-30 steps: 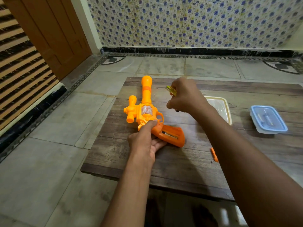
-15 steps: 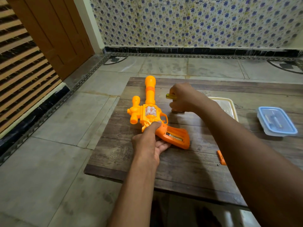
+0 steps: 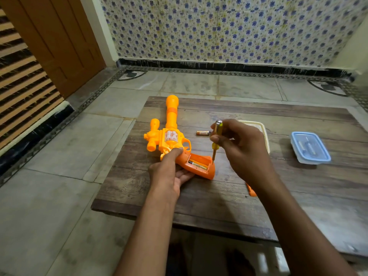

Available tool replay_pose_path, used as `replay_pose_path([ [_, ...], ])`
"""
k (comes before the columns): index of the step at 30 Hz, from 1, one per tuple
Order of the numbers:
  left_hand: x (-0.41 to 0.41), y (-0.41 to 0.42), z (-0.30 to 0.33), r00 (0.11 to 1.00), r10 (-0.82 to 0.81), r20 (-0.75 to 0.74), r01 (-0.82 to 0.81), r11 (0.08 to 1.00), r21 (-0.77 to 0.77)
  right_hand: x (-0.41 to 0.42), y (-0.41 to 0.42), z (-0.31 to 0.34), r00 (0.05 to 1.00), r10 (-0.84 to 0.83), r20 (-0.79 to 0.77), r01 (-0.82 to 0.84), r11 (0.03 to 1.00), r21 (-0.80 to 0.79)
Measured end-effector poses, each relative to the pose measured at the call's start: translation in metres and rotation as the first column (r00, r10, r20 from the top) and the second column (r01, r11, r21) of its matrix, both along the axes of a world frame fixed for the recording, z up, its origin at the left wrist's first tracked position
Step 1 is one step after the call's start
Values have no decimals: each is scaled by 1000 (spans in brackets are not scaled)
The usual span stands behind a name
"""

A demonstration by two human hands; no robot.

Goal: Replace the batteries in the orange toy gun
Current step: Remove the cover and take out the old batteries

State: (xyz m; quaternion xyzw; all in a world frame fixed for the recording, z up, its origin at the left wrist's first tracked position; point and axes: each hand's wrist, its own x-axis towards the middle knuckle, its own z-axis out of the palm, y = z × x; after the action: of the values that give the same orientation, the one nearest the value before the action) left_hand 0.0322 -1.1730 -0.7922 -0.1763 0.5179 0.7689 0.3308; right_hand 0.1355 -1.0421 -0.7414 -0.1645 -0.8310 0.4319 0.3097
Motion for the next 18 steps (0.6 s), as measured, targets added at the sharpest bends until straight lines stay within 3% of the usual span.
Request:
replay_pose_path([
  [8,0,1,-2,1000,-4,-1,4,1000,14,5,-4,-10,999,8,-44,-13,994,-112],
  [18,-2,1,-2,1000,1,2,-1,1000,-9,13,-7,-4,996,70,49,-73,996,53],
])
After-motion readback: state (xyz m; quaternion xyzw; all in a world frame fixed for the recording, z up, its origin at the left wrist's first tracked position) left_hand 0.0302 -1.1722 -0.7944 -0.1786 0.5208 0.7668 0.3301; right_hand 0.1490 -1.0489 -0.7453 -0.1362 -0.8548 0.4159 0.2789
